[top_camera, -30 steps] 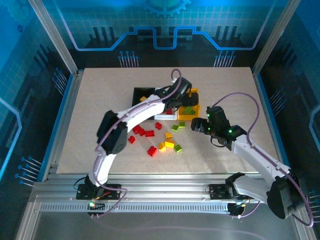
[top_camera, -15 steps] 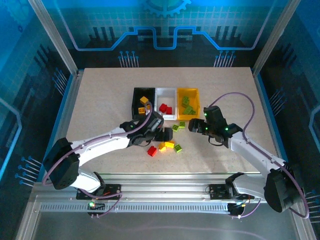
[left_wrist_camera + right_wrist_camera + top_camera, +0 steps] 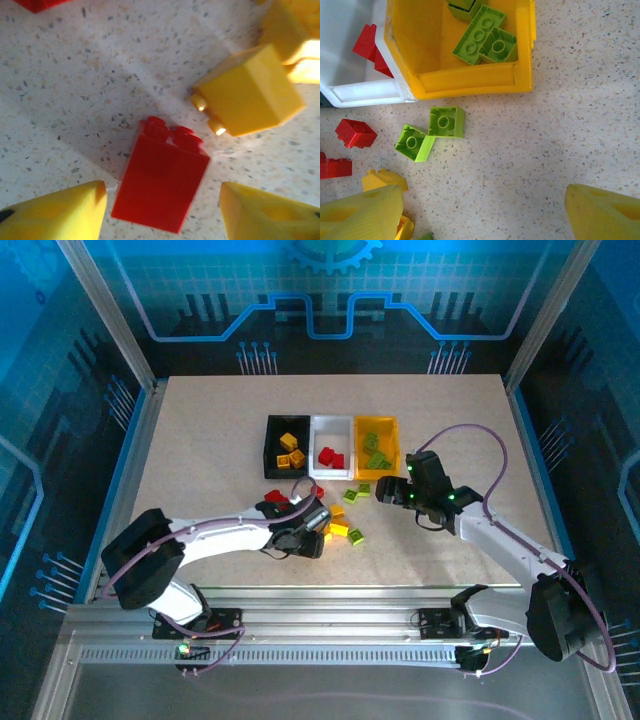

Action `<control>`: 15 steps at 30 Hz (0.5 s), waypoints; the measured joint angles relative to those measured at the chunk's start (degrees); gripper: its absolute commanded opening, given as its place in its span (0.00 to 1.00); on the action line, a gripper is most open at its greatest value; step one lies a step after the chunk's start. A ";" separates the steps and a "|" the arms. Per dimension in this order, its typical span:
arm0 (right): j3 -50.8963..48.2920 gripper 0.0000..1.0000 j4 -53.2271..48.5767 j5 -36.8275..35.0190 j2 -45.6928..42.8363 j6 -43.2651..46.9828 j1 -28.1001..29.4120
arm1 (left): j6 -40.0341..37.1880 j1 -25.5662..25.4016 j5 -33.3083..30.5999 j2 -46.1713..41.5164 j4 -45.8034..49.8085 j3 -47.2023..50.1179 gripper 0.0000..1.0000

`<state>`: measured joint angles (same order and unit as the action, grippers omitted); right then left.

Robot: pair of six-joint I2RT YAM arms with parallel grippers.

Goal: Sort the legos into containers by color

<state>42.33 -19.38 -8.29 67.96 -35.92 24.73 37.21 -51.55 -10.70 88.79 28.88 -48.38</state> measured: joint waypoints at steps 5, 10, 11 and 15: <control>0.00 0.85 -0.04 -0.04 -0.13 0.17 0.00 | -0.09 0.00 -1.51 2.84 -0.68 0.00 0.43; 0.00 0.85 -0.04 -0.07 -0.76 0.17 0.00 | -0.20 0.00 -2.56 2.43 -0.79 0.00 0.34; 0.00 0.85 -0.04 -0.07 -0.85 0.17 0.00 | -0.22 0.00 -2.80 1.86 -0.79 -0.02 0.33; 0.00 0.85 -0.04 -0.07 -0.90 0.15 0.00 | -0.26 0.61 -3.65 -1.33 -0.55 -1.60 0.33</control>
<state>42.33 -19.42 -8.36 67.07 -35.77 24.73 36.95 -50.94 -14.35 87.46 28.34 -49.98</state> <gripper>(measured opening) 0.853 0.346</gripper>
